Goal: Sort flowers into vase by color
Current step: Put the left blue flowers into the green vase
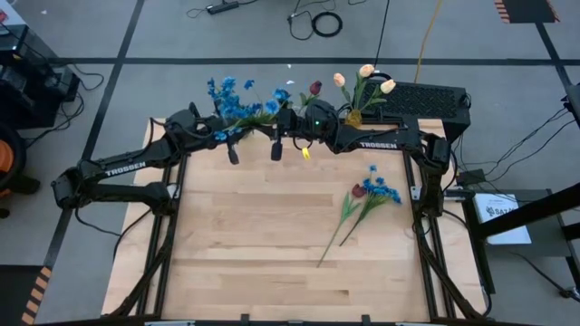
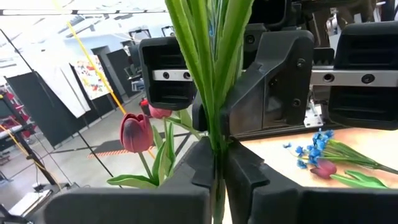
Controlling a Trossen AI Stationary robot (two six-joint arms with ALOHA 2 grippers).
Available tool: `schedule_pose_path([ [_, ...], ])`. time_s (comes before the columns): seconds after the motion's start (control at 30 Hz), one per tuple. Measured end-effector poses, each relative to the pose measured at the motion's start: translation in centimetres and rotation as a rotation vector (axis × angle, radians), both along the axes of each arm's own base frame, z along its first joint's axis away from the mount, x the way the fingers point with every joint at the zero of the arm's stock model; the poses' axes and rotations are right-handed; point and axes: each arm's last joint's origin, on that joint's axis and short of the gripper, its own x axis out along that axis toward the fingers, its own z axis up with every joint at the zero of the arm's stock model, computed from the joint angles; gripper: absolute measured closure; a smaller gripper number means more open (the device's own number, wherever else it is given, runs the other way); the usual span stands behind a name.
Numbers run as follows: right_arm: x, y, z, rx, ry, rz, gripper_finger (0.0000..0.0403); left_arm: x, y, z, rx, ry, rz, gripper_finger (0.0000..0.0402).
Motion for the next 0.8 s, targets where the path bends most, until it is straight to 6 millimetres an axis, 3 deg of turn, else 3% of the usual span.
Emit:
schedule_pose_path([
  [0.17, 0.0, 0.0, 0.0, 0.008, -0.002, -0.002, 0.0369, -0.1, 0.1, 0.0, -0.014, -0.006, 0.004, 0.0386],
  [0.27, 0.0, 0.0, 0.1, 0.009, -0.006, -0.008, 0.0346, -0.5, 0.2, 0.2, -0.029, -0.017, 0.007, 0.0386],
  [0.5, -0.3, 0.1, 0.4, 0.016, -0.005, -0.004, 0.0234, -1.2, 0.5, 0.4, -0.065, -0.021, -0.021, 0.0386],
  [0.67, -1.4, 0.3, 2.3, 0.006, -0.023, -0.047, 0.0160, -2.6, 0.3, 1.2, -0.099, -0.057, 0.006, 0.0386],
  [0.8, -2.4, 0.4, 3.4, -0.032, 0.006, -0.148, 0.0125, -3.9, -0.3, 1.9, -0.101, -0.078, 0.016, 0.0386],
])
